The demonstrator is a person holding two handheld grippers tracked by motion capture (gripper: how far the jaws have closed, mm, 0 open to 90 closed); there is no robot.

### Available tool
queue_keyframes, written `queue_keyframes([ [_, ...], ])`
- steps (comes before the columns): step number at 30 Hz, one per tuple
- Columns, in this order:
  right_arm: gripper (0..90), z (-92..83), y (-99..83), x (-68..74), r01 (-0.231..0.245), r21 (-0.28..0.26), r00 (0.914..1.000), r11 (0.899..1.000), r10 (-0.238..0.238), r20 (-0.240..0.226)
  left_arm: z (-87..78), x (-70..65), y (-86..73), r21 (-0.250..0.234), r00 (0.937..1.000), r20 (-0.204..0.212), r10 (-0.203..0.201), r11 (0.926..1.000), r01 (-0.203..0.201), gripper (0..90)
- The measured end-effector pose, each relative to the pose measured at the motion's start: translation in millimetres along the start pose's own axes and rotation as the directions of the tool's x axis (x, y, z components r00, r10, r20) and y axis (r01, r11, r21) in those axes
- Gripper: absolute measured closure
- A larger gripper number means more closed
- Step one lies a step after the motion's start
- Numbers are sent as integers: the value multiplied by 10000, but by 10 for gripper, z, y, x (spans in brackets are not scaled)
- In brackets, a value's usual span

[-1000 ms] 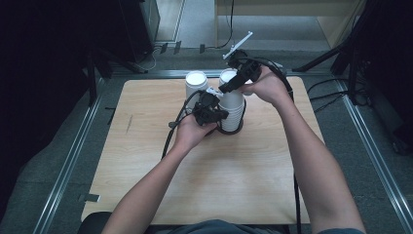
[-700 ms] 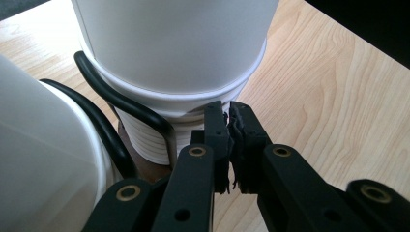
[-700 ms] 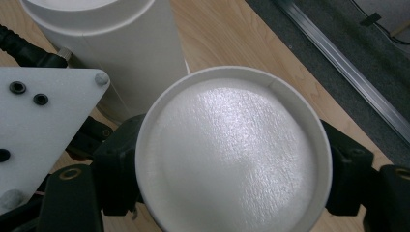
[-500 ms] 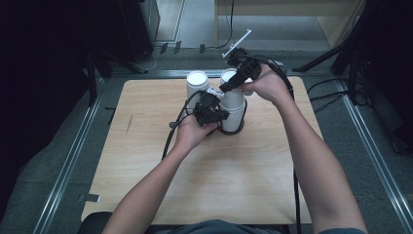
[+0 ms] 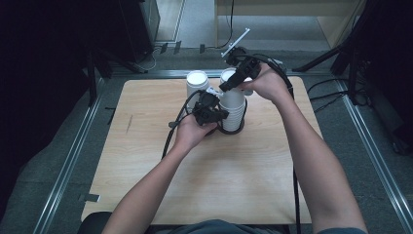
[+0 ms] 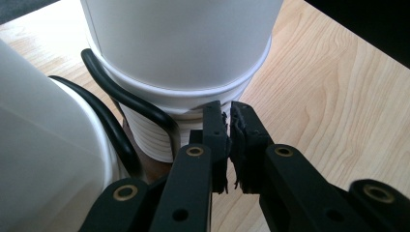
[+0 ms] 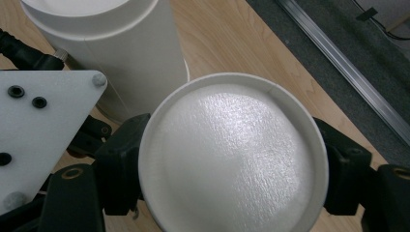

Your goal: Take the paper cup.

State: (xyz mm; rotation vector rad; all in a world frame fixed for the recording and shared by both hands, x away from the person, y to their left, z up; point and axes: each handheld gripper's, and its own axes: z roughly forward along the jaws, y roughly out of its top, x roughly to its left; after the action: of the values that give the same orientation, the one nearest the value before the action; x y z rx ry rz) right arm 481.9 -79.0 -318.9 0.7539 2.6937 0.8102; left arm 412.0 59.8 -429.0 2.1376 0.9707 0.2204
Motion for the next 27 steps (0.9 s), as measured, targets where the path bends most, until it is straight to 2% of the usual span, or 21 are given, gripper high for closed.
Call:
queue_keyframes([
  [1,253,0,-8,-10,85,-8,10000,10000,-85,-39,8,-10,-1,20,9999,-123,98,10000,-98,852],
  [6,253,-10,-28,-27,233,-29,9997,9997,-234,-112,21,-37,2,37,9996,-223,200,9998,-200,855],
  [10,254,-20,-31,-32,324,-35,9994,9995,-324,-158,23,-38,8,30,9996,-191,204,9998,-204,854],
  [13,263,-53,-30,-48,406,-311,9990,9987,-412,-197,24,-26,13,35,9998,-151,89,10000,-88,856],
  [15,264,-172,-7,-69,303,-999,9990,9945,-334,-294,24,-22,15,21,9999,-129,14,10000,-14,853],
  [16,264,-241,20,-82,177,-1103,9991,9937,-218,-365,24,-24,15,17,10000,-86,23,10000,-23,846],
  [21,260,-501,146,-83,14,-952,9997,9955,-38,-258,27,-36,17,-7,10000,-41,31,10000,-31,829],
  [24,258,-680,189,-79,-161,-1165,9994,9931,124,-323,26,-49,18,-77,9999,-125,65,9999,-66,826],
  [25,258,-680,189,-79,-161,-1165,9994,9931,124,-323,26,-49,18,-77,9999,-125,65,9999,-66,826],
  [27,256,-843,202,-44,14,-1212,9999,9926,-33,-157,23,-76,21,-116,9998,-178,125,9999,-127,824],
])
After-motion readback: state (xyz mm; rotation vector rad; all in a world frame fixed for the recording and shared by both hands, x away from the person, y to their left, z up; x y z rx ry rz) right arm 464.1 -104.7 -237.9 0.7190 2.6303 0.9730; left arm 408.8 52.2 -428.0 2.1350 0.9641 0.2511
